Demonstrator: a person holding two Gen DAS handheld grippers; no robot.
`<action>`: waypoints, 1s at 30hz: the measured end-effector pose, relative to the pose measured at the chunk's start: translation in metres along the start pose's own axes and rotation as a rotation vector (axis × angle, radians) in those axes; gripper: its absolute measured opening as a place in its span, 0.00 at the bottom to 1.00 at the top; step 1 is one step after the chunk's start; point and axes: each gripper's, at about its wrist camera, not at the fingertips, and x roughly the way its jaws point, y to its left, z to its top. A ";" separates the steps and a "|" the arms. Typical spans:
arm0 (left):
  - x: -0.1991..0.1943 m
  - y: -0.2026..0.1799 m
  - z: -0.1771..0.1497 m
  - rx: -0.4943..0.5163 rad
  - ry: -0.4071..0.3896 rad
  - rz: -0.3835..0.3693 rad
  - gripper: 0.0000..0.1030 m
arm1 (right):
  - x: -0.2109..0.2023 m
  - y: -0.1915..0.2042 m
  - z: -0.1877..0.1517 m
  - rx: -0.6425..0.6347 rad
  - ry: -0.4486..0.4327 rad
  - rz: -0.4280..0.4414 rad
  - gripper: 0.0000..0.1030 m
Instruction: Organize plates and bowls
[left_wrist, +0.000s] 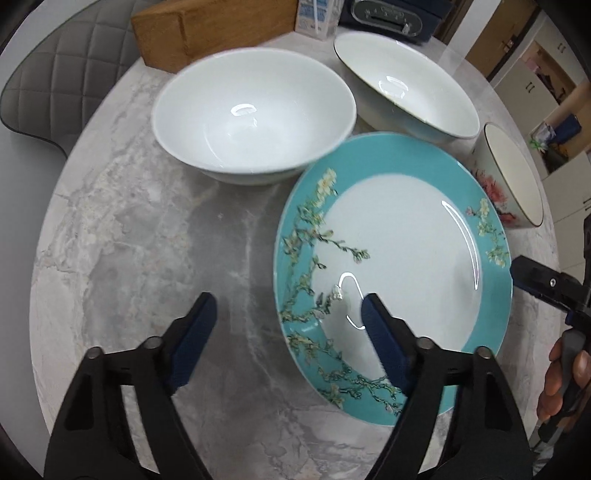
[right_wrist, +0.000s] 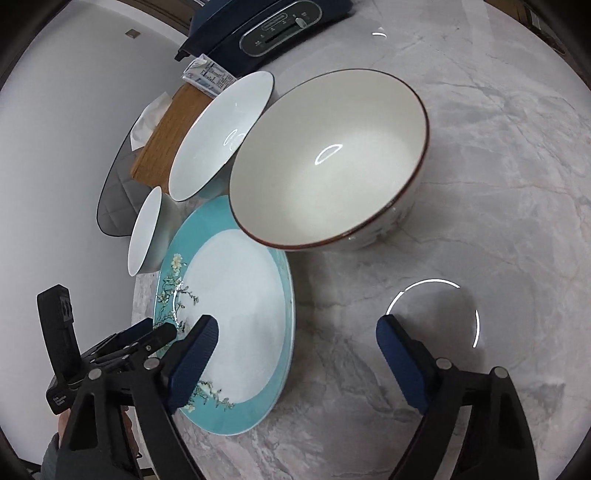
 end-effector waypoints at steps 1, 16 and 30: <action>0.003 0.000 0.001 -0.004 0.006 -0.008 0.55 | 0.000 0.001 0.001 -0.005 -0.002 0.006 0.81; 0.012 0.017 0.011 -0.082 0.029 -0.112 0.17 | 0.013 0.013 0.003 -0.051 0.059 -0.067 0.09; -0.032 0.001 -0.014 -0.029 -0.022 -0.111 0.16 | -0.028 0.027 -0.020 -0.055 0.022 -0.074 0.09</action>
